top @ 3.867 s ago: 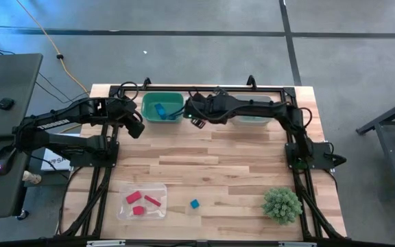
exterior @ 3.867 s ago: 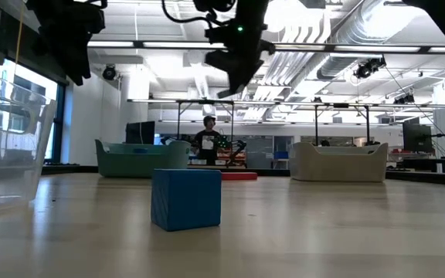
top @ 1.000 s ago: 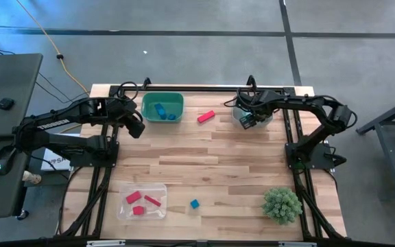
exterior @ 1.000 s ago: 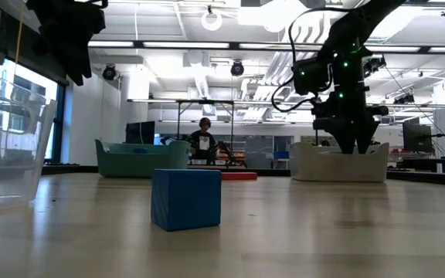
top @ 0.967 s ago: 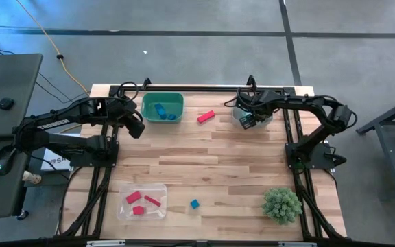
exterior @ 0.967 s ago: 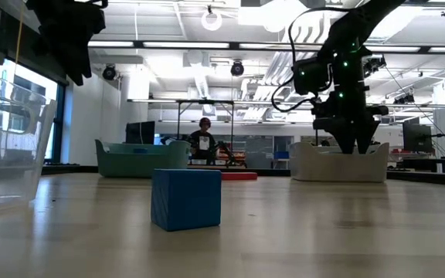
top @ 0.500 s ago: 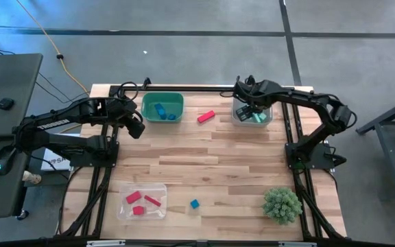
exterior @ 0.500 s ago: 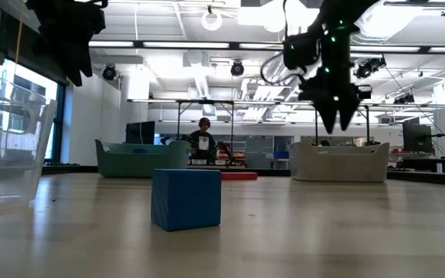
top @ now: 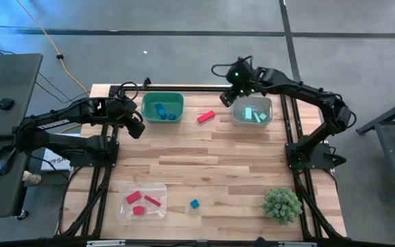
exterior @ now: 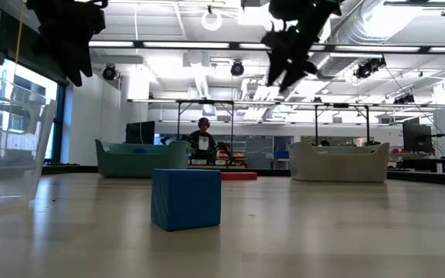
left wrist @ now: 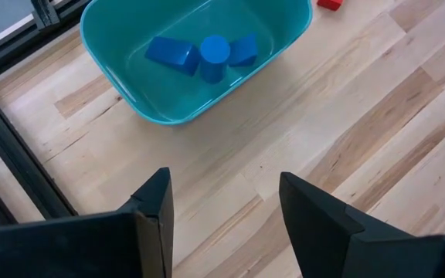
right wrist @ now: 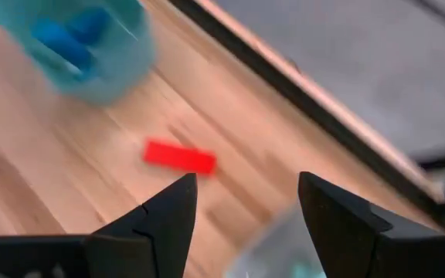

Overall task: Sort & place blocks by color
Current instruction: Put the blue block into the green bin

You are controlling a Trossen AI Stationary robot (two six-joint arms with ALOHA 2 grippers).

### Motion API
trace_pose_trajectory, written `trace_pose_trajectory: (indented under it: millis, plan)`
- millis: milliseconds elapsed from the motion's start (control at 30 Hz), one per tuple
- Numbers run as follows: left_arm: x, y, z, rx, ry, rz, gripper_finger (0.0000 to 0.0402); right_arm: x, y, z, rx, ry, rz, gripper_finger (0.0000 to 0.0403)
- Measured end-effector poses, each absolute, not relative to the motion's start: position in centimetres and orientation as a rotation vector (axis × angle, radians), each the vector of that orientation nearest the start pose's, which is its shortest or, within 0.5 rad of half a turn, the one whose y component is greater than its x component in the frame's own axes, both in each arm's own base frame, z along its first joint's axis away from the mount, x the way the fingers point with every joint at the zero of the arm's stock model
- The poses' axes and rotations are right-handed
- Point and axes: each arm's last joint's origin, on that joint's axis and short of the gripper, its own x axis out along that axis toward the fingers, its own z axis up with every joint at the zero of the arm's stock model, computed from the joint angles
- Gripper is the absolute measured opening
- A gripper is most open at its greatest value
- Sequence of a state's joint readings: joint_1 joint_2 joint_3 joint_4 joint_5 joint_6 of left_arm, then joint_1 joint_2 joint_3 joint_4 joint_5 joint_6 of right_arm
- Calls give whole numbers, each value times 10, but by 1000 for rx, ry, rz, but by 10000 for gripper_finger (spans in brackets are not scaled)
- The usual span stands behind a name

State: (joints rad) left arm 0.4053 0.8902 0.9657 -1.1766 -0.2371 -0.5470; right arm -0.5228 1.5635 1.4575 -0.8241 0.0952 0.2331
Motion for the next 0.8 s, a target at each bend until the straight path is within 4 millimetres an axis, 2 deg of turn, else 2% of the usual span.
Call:
trace_pose_trajectory:
  millis: [133,267,533,800]
  plan:
    - [123,60,302,-567,931,869,157,290,-168,336,310,751,-580,216]
    - [127,61,303,-577,888,846,157,294,-170,341,280,683,-554,216]
    - [145,64,315,-647,700,661,157,296,-171,343,260,662,-547,237]
    - [165,56,334,-622,469,504,157,296,-171,343,260,661,-546,263]
